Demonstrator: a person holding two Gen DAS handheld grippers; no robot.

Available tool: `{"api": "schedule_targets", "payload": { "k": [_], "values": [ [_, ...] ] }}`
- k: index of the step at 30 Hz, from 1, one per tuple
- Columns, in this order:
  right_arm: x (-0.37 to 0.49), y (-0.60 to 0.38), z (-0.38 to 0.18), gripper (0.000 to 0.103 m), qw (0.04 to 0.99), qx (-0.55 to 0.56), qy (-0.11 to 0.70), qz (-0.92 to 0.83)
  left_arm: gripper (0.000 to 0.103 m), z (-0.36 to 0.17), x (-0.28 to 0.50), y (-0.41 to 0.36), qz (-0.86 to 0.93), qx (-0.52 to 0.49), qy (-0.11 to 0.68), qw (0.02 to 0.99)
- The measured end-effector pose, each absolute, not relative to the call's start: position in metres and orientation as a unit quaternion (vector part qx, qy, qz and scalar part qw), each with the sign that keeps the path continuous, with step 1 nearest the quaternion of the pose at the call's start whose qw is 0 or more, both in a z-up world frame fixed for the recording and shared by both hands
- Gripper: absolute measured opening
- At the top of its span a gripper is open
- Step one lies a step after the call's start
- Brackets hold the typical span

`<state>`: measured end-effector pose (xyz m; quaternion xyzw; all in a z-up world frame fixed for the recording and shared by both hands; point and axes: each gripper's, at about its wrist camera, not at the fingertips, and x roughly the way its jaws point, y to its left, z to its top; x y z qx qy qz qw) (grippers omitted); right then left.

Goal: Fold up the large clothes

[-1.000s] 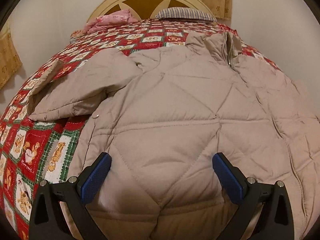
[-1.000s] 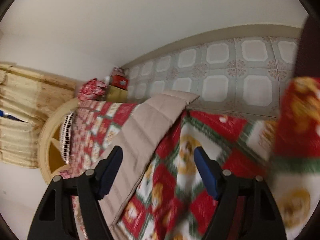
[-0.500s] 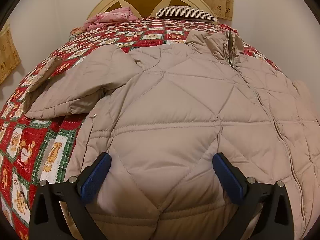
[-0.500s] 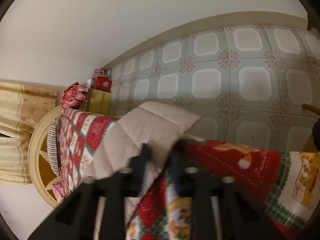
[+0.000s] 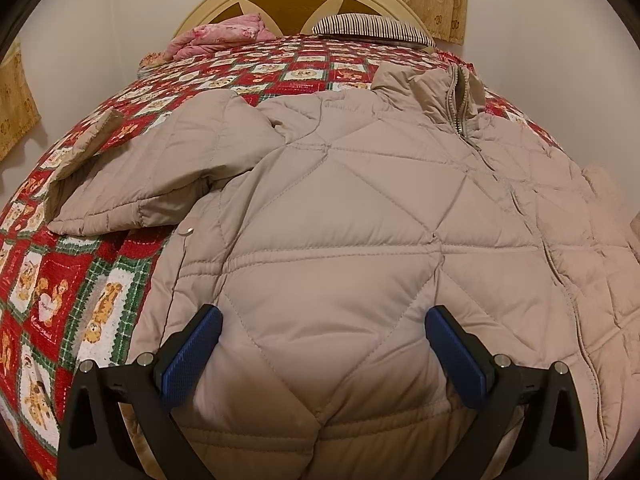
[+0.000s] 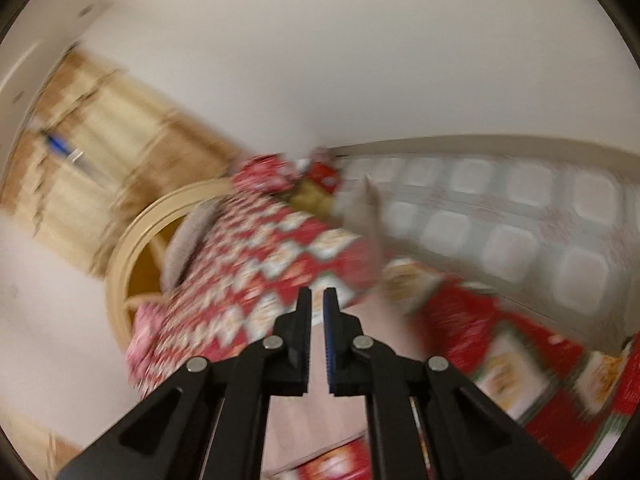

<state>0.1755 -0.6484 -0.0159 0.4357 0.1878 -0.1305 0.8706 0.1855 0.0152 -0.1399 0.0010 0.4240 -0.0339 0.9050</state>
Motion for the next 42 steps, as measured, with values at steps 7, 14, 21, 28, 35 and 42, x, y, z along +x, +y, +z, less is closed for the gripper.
{"api": "schedule_targets", "payload": {
  "k": [7, 14, 21, 28, 35, 42],
  "values": [
    [0.205, -0.527, 0.052, 0.01, 0.911, 0.347, 0.218, -0.049, 0.102, -0.138, 0.184, 0.02, -0.043, -0.016, 0.421, 0.906],
    [0.183, -0.574, 0.022, 0.103, 0.886, 0.374, 0.225, -0.157, 0.102, -0.137, 0.184, 0.024, -0.053, -0.034, 0.419, 0.906],
    [0.124, -0.698, -0.1, 0.086, 0.767, 0.527, 0.258, -0.26, 0.102, -0.139, 0.185, 0.022, -0.045, -0.021, 0.422, 0.905],
    [0.155, -0.732, -0.176, 0.086, 0.715, 0.586, 0.271, -0.27, 0.102, -0.141, 0.188, 0.017, -0.037, -0.008, 0.426, 0.904],
    [0.176, -0.756, -0.193, 0.031, 0.73, 0.572, 0.274, -0.254, 0.102, -0.142, 0.191, 0.016, -0.031, -0.004, 0.428, 0.903],
    [0.157, -0.741, -0.164, 0.01, 0.772, 0.548, 0.228, -0.227, 0.102, -0.142, 0.193, 0.014, -0.031, -0.004, 0.427, 0.903]
  ]
}}
